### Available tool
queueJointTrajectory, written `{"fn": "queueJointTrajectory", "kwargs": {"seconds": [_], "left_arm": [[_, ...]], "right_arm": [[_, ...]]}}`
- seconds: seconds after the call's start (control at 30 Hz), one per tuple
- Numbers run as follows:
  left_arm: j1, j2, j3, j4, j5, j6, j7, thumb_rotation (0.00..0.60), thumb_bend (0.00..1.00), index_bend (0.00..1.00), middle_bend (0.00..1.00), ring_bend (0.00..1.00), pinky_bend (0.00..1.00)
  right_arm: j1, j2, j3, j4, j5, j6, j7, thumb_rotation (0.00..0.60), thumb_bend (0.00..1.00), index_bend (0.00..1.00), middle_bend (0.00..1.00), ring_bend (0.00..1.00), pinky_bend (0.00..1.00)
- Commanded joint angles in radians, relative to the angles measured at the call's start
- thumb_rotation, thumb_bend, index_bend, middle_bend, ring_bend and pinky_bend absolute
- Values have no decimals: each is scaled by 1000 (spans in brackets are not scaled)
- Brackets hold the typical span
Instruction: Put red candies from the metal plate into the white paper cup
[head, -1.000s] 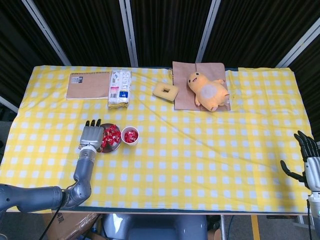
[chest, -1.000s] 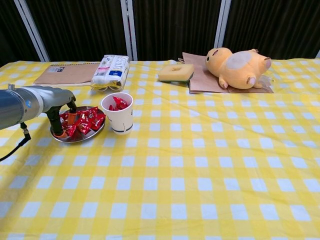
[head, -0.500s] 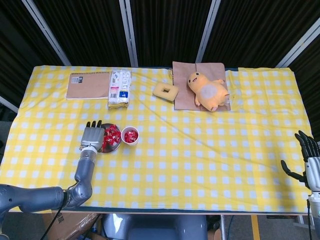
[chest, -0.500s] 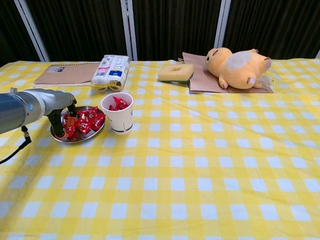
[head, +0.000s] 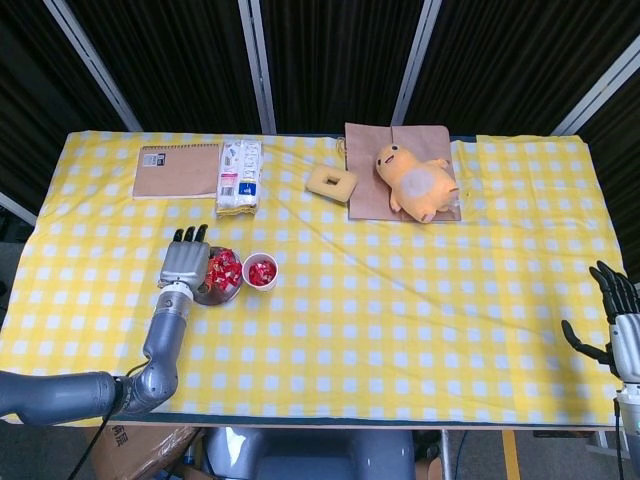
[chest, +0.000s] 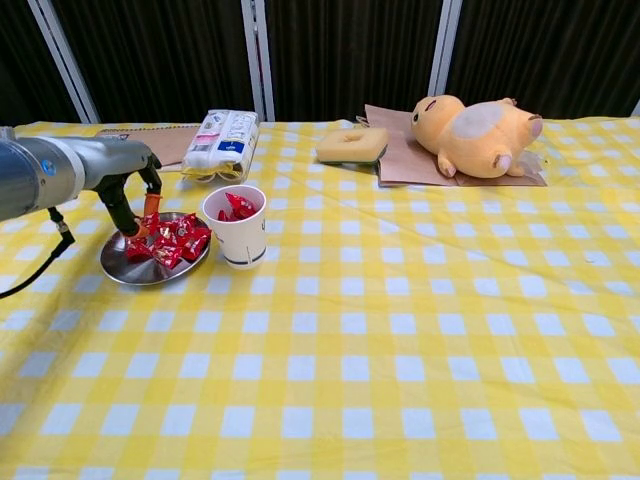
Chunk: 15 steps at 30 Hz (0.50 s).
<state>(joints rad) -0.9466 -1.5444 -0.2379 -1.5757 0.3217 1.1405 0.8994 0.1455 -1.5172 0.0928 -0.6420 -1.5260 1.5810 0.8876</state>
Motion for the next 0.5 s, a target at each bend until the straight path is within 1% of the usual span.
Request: {"fn": "queueJointTrajectory", "kwargs": {"seconds": [0.03, 0.13, 0.23, 0.37, 0.5], "left_arm": [[5, 47, -50, -85, 75, 43, -61, 600, 382, 549, 0, 0, 16], [1, 55, -62, -123, 111, 57, -77, 600, 380, 546, 0, 0, 16], [-9, 46, -73, -134, 122, 65, -80, 600, 380, 539, 0, 0, 16], [-38, 11, -83, -127, 117, 69, -69, 600, 379, 534, 0, 0, 16], [-62, -25, -79, -104, 96, 68, -45, 600, 379, 533, 0, 0, 16]], "right_arm": [[0, -1, 0, 1, 0, 0, -1, 600, 410, 0, 0, 0, 0], [0, -1, 1, 1, 0, 1, -1, 600, 409, 0, 0, 0, 0], [0, -1, 1, 1, 1, 2, 0, 600, 409, 0, 0, 0, 0], [0, 0, 2, 1, 3, 1, 2, 600, 409, 0, 0, 0, 0], [-1, 1, 4, 1, 4, 2, 8, 600, 410, 0, 0, 0, 0]]}}
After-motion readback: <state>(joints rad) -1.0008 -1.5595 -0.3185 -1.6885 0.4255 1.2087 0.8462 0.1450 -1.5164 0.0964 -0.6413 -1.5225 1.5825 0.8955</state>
